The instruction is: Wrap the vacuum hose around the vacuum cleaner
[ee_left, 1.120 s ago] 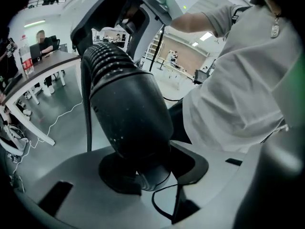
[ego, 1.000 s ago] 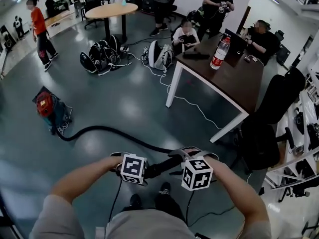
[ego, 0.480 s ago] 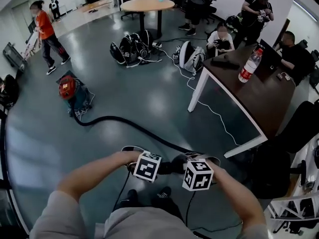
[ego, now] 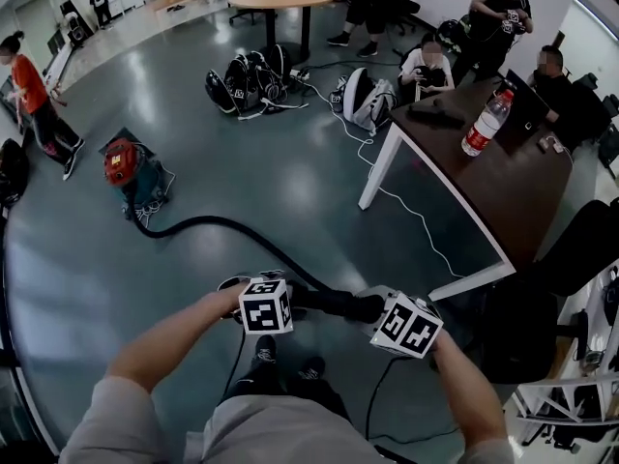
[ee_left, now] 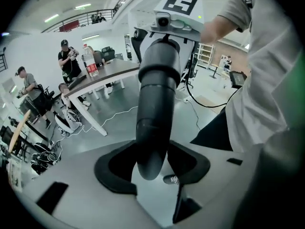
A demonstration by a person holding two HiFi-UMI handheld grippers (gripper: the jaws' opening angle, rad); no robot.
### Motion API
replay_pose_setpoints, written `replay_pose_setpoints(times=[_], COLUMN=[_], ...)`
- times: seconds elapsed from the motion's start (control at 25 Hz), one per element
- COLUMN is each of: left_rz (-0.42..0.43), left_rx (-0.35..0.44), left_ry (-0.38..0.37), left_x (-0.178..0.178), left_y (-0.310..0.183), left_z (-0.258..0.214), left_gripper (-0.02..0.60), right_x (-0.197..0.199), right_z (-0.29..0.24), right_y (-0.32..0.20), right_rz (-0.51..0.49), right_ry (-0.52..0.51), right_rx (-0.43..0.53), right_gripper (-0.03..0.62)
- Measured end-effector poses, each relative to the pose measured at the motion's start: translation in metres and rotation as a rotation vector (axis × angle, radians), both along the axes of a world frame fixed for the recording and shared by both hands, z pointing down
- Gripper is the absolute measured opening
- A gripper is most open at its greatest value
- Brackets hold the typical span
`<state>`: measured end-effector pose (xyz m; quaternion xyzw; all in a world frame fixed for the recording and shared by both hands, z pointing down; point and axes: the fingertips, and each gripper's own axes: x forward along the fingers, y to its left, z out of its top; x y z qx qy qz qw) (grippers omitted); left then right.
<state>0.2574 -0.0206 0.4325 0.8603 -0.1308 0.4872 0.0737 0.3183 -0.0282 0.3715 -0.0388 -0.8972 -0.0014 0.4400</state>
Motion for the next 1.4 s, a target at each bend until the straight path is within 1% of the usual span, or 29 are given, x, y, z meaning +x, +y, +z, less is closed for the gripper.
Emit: replay_pose_setpoints(times=[0.08, 0.2, 0.44, 0.52, 0.56, 0.6, 0.64, 0.72, 0.8, 0.92, 1.08, 1.2, 1.32, 1.4], left_rz=[-0.023, -0.016, 0.018, 0.013, 0.001, -0.013, -0.024, -0.044, -0.067, -0.105, -0.174, -0.231, -0.292, -0.327], left_rx=[0.007, 0.04, 0.182, 0.241, 0.277, 0.312, 0.339, 0.367, 0.367, 0.332, 0.294, 0.282, 0.282, 0.288], left_ry=[0.039, 0.1, 0.215, 0.244, 0.252, 0.261, 0.271, 0.293, 0.312, 0.341, 0.38, 0.4, 0.407, 0.401], left_x=[-0.002, 0.006, 0.014, 0.011, 0.007, 0.002, -0.003, -0.015, -0.028, -0.043, -0.06, -0.077, -0.097, -0.11], left_y=[-0.006, -0.017, -0.048, -0.06, -0.067, -0.073, -0.076, -0.081, -0.087, -0.095, -0.104, -0.11, -0.119, -0.125], left_z=[-0.001, -0.009, -0.046, -0.061, -0.066, -0.07, -0.073, -0.077, -0.079, -0.078, -0.078, -0.076, -0.073, -0.069], left_gripper=[0.192, 0.191, 0.19, 0.187, 0.138, 0.076, 0.063, 0.063, 0.063, 0.063, 0.061, 0.061, 0.061, 0.061], right_x=[-0.002, -0.011, -0.039, -0.051, -0.057, -0.062, -0.067, -0.078, -0.092, -0.108, -0.121, -0.127, -0.126, -0.122], right_z=[-0.008, -0.022, -0.042, -0.044, -0.044, -0.045, -0.046, -0.048, -0.051, -0.055, -0.068, -0.081, -0.102, -0.118], right_y=[-0.002, -0.01, -0.03, -0.036, -0.039, -0.042, -0.044, -0.049, -0.057, -0.073, -0.093, -0.104, -0.114, -0.12], right_rz=[0.016, 0.018, 0.03, 0.034, 0.037, 0.038, 0.037, 0.02, -0.006, -0.01, 0.012, 0.06, 0.141, 0.226], right_ry=[0.001, 0.009, 0.063, 0.074, 0.077, 0.079, 0.084, 0.102, 0.114, 0.121, 0.088, 0.067, 0.021, -0.043], right_rx=[-0.016, -0.005, 0.021, 0.029, 0.032, 0.034, 0.035, 0.049, 0.098, 0.189, 0.295, 0.365, 0.429, 0.44], right_gripper=[0.101, 0.101, 0.101, 0.101, 0.101, 0.101, 0.101, 0.103, 0.103, 0.104, 0.154, 0.2, 0.21, 0.21])
